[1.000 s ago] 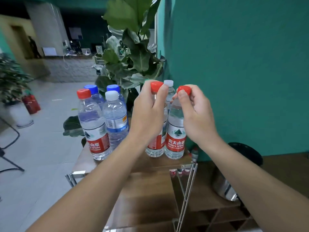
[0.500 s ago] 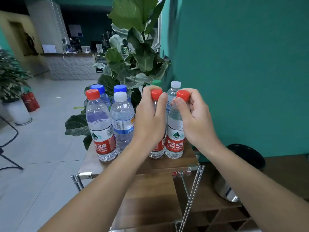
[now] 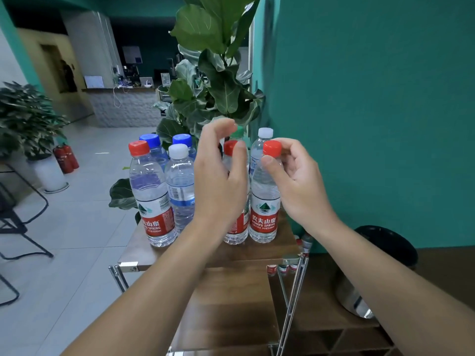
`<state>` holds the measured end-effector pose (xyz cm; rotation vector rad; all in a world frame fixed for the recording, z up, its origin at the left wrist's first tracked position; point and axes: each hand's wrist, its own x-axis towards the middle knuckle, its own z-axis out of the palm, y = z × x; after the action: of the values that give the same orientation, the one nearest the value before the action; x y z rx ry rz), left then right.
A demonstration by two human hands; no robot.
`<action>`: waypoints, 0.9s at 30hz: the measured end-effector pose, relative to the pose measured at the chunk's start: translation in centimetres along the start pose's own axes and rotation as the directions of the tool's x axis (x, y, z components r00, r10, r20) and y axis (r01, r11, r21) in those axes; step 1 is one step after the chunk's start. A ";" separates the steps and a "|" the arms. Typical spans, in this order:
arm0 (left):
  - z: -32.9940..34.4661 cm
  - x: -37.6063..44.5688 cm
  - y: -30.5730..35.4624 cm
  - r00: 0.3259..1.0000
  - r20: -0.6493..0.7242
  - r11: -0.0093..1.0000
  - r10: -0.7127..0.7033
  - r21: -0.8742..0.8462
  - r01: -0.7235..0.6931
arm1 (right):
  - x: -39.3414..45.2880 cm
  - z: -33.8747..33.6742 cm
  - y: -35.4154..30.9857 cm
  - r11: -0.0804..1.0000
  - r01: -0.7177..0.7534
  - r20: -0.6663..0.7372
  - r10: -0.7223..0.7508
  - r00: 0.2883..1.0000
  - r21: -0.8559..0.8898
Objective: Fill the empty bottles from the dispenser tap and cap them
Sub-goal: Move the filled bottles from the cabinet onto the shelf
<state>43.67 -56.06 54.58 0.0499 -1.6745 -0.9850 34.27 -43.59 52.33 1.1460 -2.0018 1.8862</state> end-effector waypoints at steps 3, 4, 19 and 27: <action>0.3 -0.4 1.3 0.996 -0.044 0.997 0.075 0.013 -0.074 | -0.2 -1.4 0.4 1.000 0.005 -0.036 -0.005 0.999 0.025; 0.6 -0.7 2.0 0.994 -0.049 0.995 0.095 0.003 -0.095 | -0.2 -2.0 0.6 1.000 0.005 -0.057 -0.004 0.998 0.026; 22.3 -14.0 -0.2 0.896 0.150 0.885 -0.419 -0.154 0.439 | -4.3 -15.2 16.3 0.961 -0.243 -0.154 0.262 0.953 0.129; 31.9 -23.5 -14.8 0.632 -0.007 0.629 -0.775 0.088 0.772 | -7.9 -17.3 34.6 0.861 -0.500 -0.090 0.493 0.866 -0.093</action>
<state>19.49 -35.57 26.53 0.8965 -1.7345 -1.5539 11.93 -27.75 23.86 0.5582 -2.5093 1.9473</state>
